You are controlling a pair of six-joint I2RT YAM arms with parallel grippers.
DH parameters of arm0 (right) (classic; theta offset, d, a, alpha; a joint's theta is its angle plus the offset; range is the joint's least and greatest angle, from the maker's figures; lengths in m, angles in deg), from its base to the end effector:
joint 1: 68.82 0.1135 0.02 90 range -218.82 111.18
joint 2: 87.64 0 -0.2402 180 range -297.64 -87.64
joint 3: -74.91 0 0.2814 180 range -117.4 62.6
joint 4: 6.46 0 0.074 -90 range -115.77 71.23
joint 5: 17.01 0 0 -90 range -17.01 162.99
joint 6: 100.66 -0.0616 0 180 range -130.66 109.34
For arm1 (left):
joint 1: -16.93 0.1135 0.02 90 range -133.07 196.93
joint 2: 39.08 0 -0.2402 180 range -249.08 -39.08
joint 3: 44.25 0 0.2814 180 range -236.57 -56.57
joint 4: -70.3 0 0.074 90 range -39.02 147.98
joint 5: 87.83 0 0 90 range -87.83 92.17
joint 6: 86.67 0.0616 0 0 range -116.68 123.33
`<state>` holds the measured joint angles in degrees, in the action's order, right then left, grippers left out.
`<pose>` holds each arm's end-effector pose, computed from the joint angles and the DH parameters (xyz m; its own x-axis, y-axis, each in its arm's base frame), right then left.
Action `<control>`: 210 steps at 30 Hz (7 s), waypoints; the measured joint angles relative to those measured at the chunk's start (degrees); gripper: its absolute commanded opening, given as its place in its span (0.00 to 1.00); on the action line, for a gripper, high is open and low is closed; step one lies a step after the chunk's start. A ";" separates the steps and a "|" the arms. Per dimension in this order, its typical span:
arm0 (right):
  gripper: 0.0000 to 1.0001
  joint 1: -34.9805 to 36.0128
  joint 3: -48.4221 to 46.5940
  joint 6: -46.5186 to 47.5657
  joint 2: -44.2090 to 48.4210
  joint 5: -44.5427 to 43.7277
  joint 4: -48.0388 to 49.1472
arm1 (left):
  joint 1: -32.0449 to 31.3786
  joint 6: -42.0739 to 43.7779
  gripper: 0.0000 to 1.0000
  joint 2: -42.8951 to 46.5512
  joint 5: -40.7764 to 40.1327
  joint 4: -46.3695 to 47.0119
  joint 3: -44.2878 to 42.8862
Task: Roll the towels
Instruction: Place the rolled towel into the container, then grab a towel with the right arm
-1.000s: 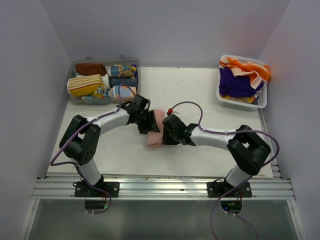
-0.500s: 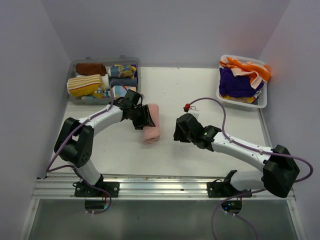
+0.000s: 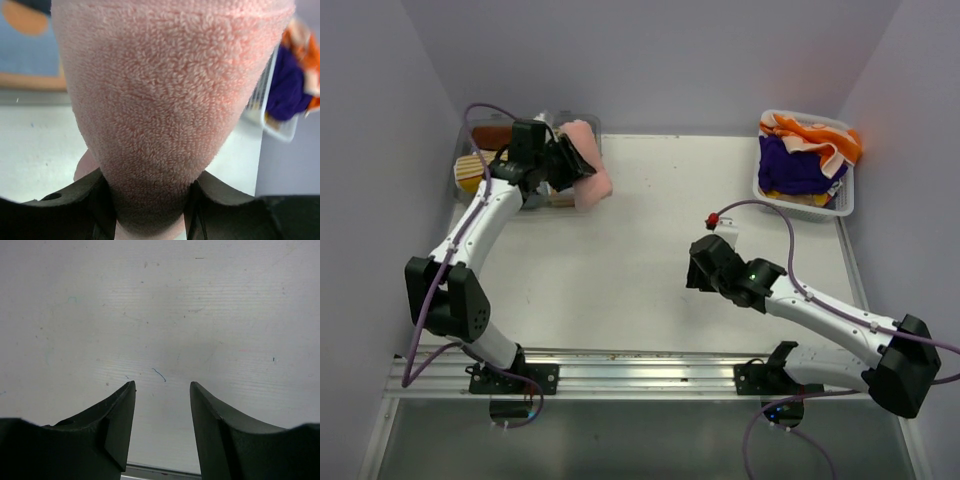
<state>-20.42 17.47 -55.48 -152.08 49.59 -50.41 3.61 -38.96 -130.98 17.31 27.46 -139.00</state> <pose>0.2028 0.1916 0.1945 -0.7324 0.1495 -0.6643 -0.0055 0.9743 0.2253 0.3965 -0.1104 0.2818 -0.7433 -0.4915 -0.4538 -0.1122 0.7604 -0.6397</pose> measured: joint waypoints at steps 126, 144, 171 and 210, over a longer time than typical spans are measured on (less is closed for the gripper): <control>0.58 0.00 -5.11 3.52 -2.51 1.90 -9.03 | 4.22 -43.58 0.97 -12.66 -23.17 29.03 8.00; 0.80 -5.73 -12.76 10.82 1.27 -8.33 -13.14 | -8.33 0.26 0.99 -2.49 -27.45 12.39 -4.70; 0.76 -59.32 -60.85 10.43 -42.34 9.94 -9.92 | -27.56 10.45 0.99 8.07 -23.82 2.14 12.74; 0.00 -56.70 -71.28 6.93 -24.39 29.68 4.81 | -24.98 8.15 0.99 10.08 -15.58 1.79 14.27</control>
<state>-77.11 -53.80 -48.55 -176.48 79.27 -45.60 -21.38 -30.80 -120.90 1.72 29.25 -124.73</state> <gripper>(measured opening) 0.015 0.994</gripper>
